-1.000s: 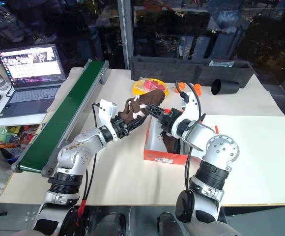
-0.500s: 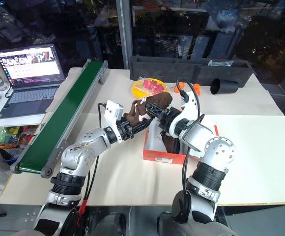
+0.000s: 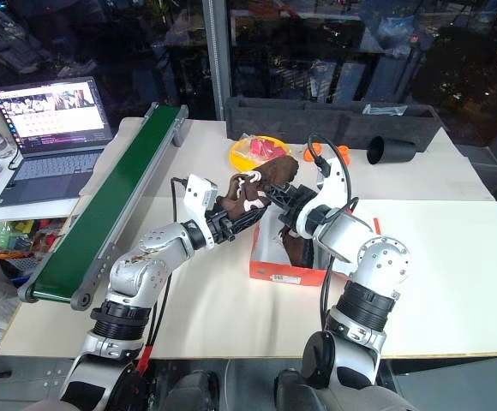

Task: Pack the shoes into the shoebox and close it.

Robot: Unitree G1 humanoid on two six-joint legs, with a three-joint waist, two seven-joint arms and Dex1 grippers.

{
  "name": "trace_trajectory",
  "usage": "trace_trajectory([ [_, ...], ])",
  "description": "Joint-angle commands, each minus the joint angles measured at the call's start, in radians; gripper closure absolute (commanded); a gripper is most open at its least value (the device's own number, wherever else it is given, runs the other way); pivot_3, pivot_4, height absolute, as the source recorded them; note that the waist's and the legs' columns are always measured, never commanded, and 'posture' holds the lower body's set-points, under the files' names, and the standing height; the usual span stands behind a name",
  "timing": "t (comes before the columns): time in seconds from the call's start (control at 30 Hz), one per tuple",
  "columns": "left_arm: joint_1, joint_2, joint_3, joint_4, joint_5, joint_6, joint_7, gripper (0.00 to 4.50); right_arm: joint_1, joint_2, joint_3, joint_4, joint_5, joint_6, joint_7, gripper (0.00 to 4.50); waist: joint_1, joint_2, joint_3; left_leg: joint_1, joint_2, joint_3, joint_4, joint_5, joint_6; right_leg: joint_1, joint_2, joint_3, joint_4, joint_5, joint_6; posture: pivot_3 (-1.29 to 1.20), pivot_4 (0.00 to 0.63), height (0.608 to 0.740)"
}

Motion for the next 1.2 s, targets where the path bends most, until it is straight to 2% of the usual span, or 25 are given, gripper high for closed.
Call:
trace_trajectory([
  [0.03, -0.013, -0.001, -0.018, -0.032, 0.007, -0.023, -0.023, 1.79, -0.020, -0.006, -0.008, -0.020, 0.035, -0.064, -0.014, 3.68, 0.000, 0.000, 0.000, 0.000, 0.000, 0.000, 0.000, 0.000, 0.000, 0.000, 0.000, 0.000, 0.000, 0.000, 0.000, 0.00, 0.150, 0.740],
  [0.07, -0.014, -0.002, -0.017, -0.031, 0.008, -0.024, -0.023, 1.79, -0.019, -0.003, -0.009, -0.022, 0.033, -0.076, -0.024, 3.68, 0.000, 0.000, 0.000, 0.000, 0.000, 0.000, 0.000, 0.000, 0.000, 0.000, 0.000, 0.000, 0.000, 0.000, 0.000, 0.00, 0.150, 0.740],
  [0.1, -0.016, -0.002, -0.017, -0.029, 0.010, -0.025, -0.023, 1.79, -0.017, 0.004, -0.012, -0.023, 0.039, -0.084, -0.035, 3.96, 0.000, 0.000, 0.000, 0.000, 0.000, 0.000, -0.001, 0.000, 0.000, 0.000, 0.000, 0.000, 0.000, 0.000, 0.000, 0.00, 0.150, 0.740],
  [0.17, -0.018, -0.001, -0.017, -0.028, 0.013, -0.026, -0.024, 1.79, -0.013, 0.008, -0.007, -0.030, 0.050, -0.090, -0.043, 4.04, 0.000, 0.000, 0.000, 0.000, 0.000, 0.000, -0.001, 0.000, 0.000, 0.000, 0.000, 0.000, 0.000, 0.000, 0.000, 0.00, 0.150, 0.740],
  [0.4, -0.013, 0.006, -0.017, -0.042, 0.012, -0.025, -0.049, 1.79, 0.008, -0.023, 0.053, -0.044, 0.034, -0.111, -0.037, 4.06, 0.000, 0.000, 0.000, 0.000, 0.000, 0.000, -0.003, 0.000, 0.000, 0.000, 0.000, 0.000, -0.002, 0.000, 0.000, 0.00, 0.150, 0.740],
  [0.43, -0.007, 0.022, -0.037, -0.047, 0.037, -0.039, -0.058, 0.90, 0.011, -0.030, 0.057, -0.042, 0.026, -0.120, -0.040, 4.06, 0.000, 0.000, 0.000, 0.000, 0.000, 0.000, -0.003, 0.000, 0.000, 0.000, 0.000, 0.000, -0.002, 0.000, 0.000, 0.00, 0.150, 0.740],
  [0.47, -0.002, 0.038, -0.056, -0.050, 0.060, -0.055, -0.066, 0.77, 0.013, -0.037, 0.059, -0.040, 0.022, -0.129, -0.043, 4.06, -0.001, 0.000, 0.000, 0.000, 0.000, 0.000, -0.004, 0.000, 0.000, -0.001, 0.000, 0.000, -0.002, 0.000, 0.000, 0.00, 0.150, 0.740],
  [0.5, 0.003, 0.054, -0.073, -0.052, 0.079, -0.067, -0.075, 0.32, 0.015, -0.043, 0.060, -0.038, 0.018, -0.139, -0.047, 4.06, -0.001, 0.000, 0.000, 0.000, 0.000, 0.000, -0.004, 0.000, 0.000, -0.001, 0.000, 0.000, -0.002, 0.000, 0.000, 0.00, 0.150, 0.740],
  [0.53, 0.009, 0.068, -0.082, -0.051, 0.087, -0.073, -0.086, 0.08, 0.014, -0.049, 0.058, -0.034, 0.012, -0.153, -0.053, 4.06, 0.000, 0.000, 0.000, 0.000, 0.000, 0.000, -0.004, 0.000, 0.000, -0.001, 0.000, 0.000, -0.002, 0.000, 0.000, 0.00, 0.150, 0.740],
  [0.7, 0.050, 0.150, -0.089, -0.019, 0.129, -0.120, -0.136, 0.08, -0.047, -0.130, -0.048, 0.066, 0.017, -0.227, -0.125, 4.06, 0.001, 0.001, 0.001, 0.000, 0.000, 0.001, -0.005, 0.000, 0.000, -0.001, 0.000, 0.000, -0.004, 0.000, 0.000, 0.00, 0.150, 0.740],
  [0.87, 0.103, 0.208, -0.122, -0.015, 0.163, -0.174, -0.199, 0.08, -0.096, -0.316, 0.042, 0.189, -0.023, -0.035, -0.101, 4.06, -0.001, 0.003, 0.002, 0.000, 0.000, 0.002, -0.007, 0.000, 0.000, -0.001, 0.000, 0.001, -0.007, 0.000, 0.000, 0.00, 0.150, 0.740],
  [1.03, 0.109, 0.207, -0.128, -0.003, 0.174, -0.198, -0.216, 0.08, -0.150, -0.378, 0.102, 0.291, -0.042, 0.115, -0.059, 4.06, -0.007, 0.004, 0.002, 0.000, 0.001, 0.002, -0.011, 0.001, 0.001, -0.002, 0.000, 0.002, -0.009, 0.000, -0.001, 0.00, 0.150, 0.740],
  [1.2, 0.118, 0.190, -0.132, 0.001, 0.187, -0.204, -0.210, 0.08, -0.161, -0.397, 0.185, 0.325, -0.097, 0.173, 0.005, 4.06, -0.001, 0.004, 0.002, 0.000, 0.000, 0.002, -0.012, 0.001, 0.002, -0.001, 0.000, 0.002, -0.009, 0.000, -0.001, 0.00, 0.150, 0.740],
])
